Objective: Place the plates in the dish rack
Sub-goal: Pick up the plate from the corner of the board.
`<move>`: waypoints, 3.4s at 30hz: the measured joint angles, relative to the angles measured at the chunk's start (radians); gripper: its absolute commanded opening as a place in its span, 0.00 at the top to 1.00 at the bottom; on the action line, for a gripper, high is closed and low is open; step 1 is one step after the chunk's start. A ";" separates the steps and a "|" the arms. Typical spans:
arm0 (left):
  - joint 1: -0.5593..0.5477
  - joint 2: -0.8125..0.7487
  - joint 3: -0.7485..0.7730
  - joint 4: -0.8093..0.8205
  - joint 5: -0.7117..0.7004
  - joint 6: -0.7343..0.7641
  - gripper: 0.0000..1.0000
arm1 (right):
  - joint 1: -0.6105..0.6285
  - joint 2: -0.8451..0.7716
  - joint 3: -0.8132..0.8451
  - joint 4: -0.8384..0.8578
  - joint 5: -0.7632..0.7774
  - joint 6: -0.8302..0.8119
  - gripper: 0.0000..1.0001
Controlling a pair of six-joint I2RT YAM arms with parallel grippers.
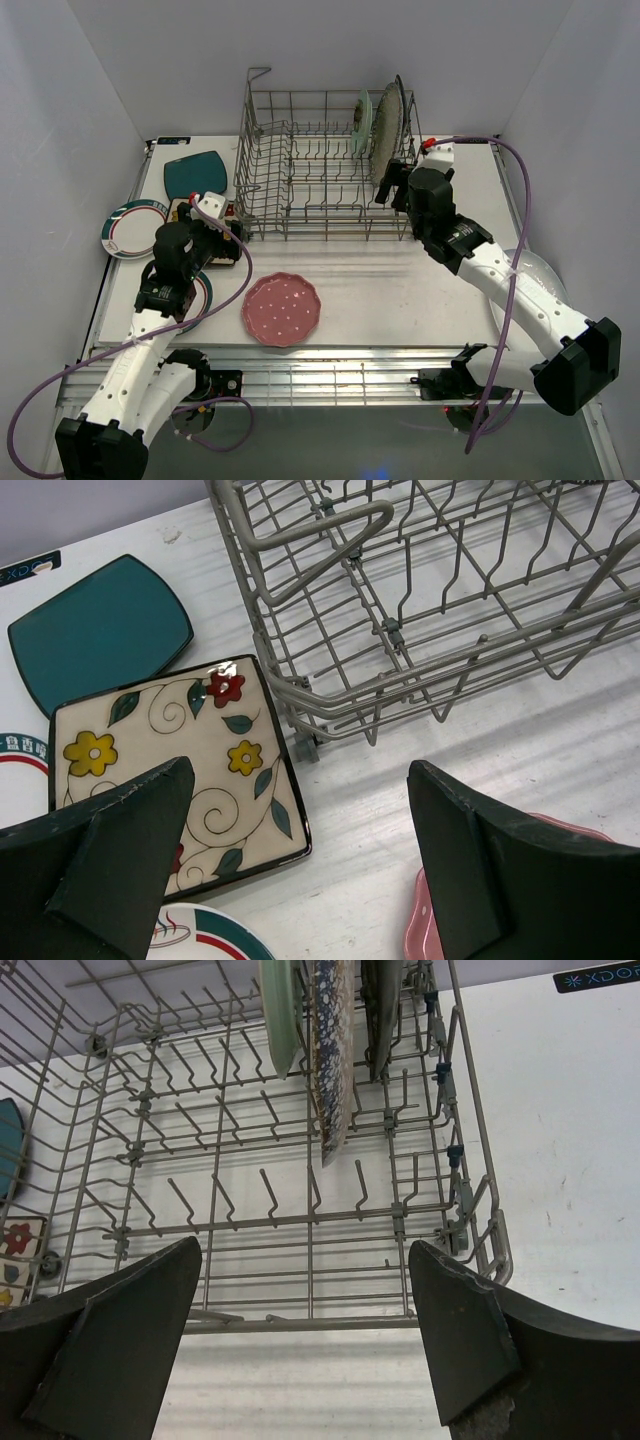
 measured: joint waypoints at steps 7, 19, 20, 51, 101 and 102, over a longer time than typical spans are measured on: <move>0.000 0.000 0.000 0.000 0.002 0.000 0.02 | 0.000 -0.021 -0.028 0.012 -0.036 -0.016 0.10; 0.000 0.000 0.000 -0.001 0.031 0.007 0.02 | 0.000 -0.145 -0.172 0.109 -0.328 -0.089 0.10; 0.000 0.000 0.000 -0.001 0.034 0.008 0.02 | 0.000 -0.151 -0.176 0.113 -0.348 -0.093 0.10; 0.000 0.031 0.000 -0.022 0.086 0.018 0.02 | 0.208 0.047 -0.430 0.339 -0.634 0.180 0.04; 0.000 0.021 0.000 -0.022 0.056 0.018 0.02 | 0.388 0.506 -0.314 0.448 -0.482 0.275 0.56; 0.000 0.021 0.000 -0.022 0.056 0.018 0.02 | 0.388 0.507 -0.312 0.448 -0.483 0.272 0.55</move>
